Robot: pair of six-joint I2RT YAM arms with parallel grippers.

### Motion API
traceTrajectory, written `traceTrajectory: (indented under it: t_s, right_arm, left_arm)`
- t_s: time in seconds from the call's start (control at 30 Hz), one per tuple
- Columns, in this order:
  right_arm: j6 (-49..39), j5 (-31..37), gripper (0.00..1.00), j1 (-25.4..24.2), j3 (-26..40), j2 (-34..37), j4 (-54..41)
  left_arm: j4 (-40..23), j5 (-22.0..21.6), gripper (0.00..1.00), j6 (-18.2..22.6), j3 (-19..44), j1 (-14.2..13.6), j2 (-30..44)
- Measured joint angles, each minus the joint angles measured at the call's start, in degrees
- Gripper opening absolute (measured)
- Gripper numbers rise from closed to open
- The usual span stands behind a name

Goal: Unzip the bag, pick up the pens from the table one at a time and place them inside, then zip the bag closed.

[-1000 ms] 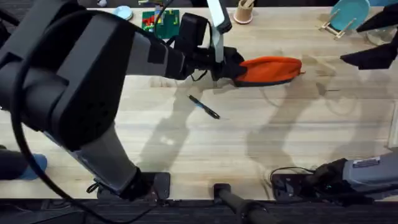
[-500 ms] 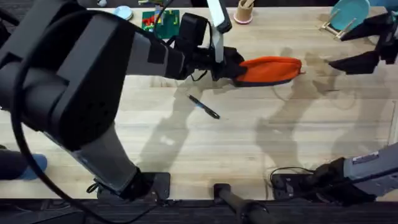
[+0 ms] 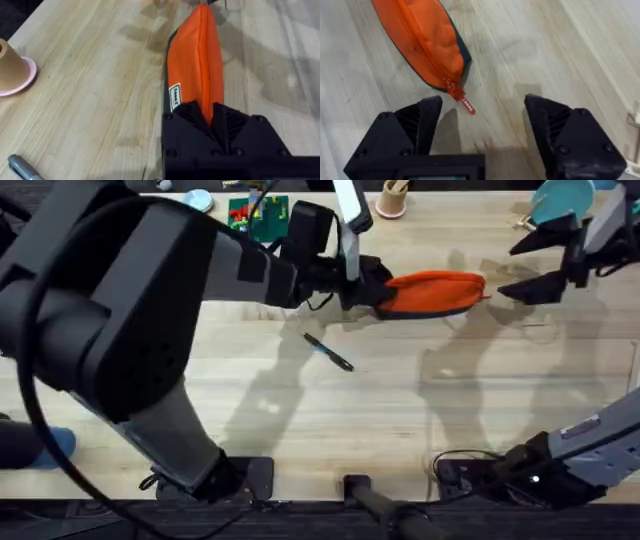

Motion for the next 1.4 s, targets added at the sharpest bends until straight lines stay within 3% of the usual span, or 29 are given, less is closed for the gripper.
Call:
traceTrajectory:
  t_s: [0.67, 0.73, 1.03, 1.2, 1.3, 1.4]
  right_arm:
    - [-1.93, 0.00, 0.994, 3.04, 0.00, 8.67, 0.44]
    - [-2.18, -0.02, 0.961, 3.58, 0.00, 8.74, 0.47]
    - [-2.55, 0.31, 0.715, 4.31, 0.00, 8.79, 0.08]
    - [-2.84, 0.47, 0.362, 4.31, 0.00, 8.79, -0.12]
    - [-3.08, 0.43, 0.099, 4.31, 0.00, 8.80, -0.08]
    - [-3.12, 0.42, 0.037, 4.31, 0.00, 8.79, -0.34]
  left_arm:
    - [-0.02, 0.00, 0.043, 0.00, 0.00, 0.00, 0.00]
    - [-0.02, 0.00, 0.043, 0.00, 0.00, 0.00, 0.00]
    - [-0.06, 0.00, 0.043, 0.00, 0.00, 0.00, 0.00]
    - [-0.07, 0.00, 0.043, 0.00, 0.00, 0.00, 0.00]
    - [-0.07, 0.01, 0.043, 0.00, 0.00, 0.00, 0.00]
    - [-0.07, 0.00, 0.043, 0.00, 0.00, 0.00, 0.00]
